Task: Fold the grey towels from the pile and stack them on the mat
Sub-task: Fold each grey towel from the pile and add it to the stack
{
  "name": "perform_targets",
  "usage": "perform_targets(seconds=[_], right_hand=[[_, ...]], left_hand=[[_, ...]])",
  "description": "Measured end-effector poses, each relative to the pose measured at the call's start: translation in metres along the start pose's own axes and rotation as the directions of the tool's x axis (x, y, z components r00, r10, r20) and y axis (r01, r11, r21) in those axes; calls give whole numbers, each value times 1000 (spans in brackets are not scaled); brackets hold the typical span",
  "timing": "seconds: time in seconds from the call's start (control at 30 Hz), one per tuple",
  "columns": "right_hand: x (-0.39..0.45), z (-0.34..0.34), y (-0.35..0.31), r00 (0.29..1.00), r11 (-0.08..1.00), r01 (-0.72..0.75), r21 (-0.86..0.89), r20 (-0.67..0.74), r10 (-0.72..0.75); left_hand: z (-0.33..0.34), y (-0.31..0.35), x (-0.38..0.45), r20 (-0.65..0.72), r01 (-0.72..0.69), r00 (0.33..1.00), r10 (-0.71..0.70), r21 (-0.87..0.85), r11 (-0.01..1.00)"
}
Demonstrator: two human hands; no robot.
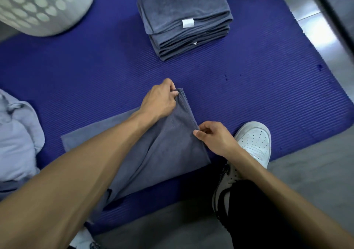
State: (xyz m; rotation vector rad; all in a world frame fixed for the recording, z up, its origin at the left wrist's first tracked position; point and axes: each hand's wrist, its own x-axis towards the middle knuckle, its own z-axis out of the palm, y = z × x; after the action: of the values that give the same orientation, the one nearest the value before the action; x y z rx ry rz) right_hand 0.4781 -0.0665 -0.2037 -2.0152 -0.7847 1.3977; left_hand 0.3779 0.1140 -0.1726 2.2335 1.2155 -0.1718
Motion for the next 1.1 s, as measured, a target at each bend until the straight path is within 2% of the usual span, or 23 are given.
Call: perform_targets(seconds=[0.07,0.17,0.3,0.4,0.47,0.63,0.77,0.9,1.0,1.03,1.1], right_hand=[[-8,-1,0,997,999,44,-30,68,-42],[-23,-3,-4,983,985,122,-122,150,-103],[-42,-13,-32,953,919,301,-256,115,-280],[-60,-25,-66,906,819,417,-394,112,-408],[-72,-33,-94,877,780,467,-418,106,-468],[-115,-51,-174,852,707,509,-491,169,-496],[-158,-61,-237,782,622,554,-553,91,-616],[-206,-67,-285,685,526,585,-618,29,-728],[-237,-68,-302,633,519,583,-625,-52,-773],[-246,-65,-304,616,532,601,-596,-79,-784],[-264,-59,-307,578,517,654,-552,-76,-813]], left_hand=[[-20,1,-14,-1,14,1000,-14,-84,996],[-60,0,-37,-89,14,996,-29,-168,986],[-110,-13,-74,-176,21,982,-65,-240,971],[-142,-24,-105,-275,31,955,-111,-279,960],[-164,-30,-125,-336,34,932,-139,-303,953],[-216,-29,-174,-424,-3,881,-210,-450,893],[-262,-22,-213,-513,-89,823,-243,-539,838],[-295,-22,-254,-444,-158,882,-155,-590,792],[-306,-23,-281,-392,-154,913,-111,-583,798],[-308,-25,-287,-409,-151,903,-132,-591,793],[-308,-29,-297,-498,-154,829,-255,-642,751]])
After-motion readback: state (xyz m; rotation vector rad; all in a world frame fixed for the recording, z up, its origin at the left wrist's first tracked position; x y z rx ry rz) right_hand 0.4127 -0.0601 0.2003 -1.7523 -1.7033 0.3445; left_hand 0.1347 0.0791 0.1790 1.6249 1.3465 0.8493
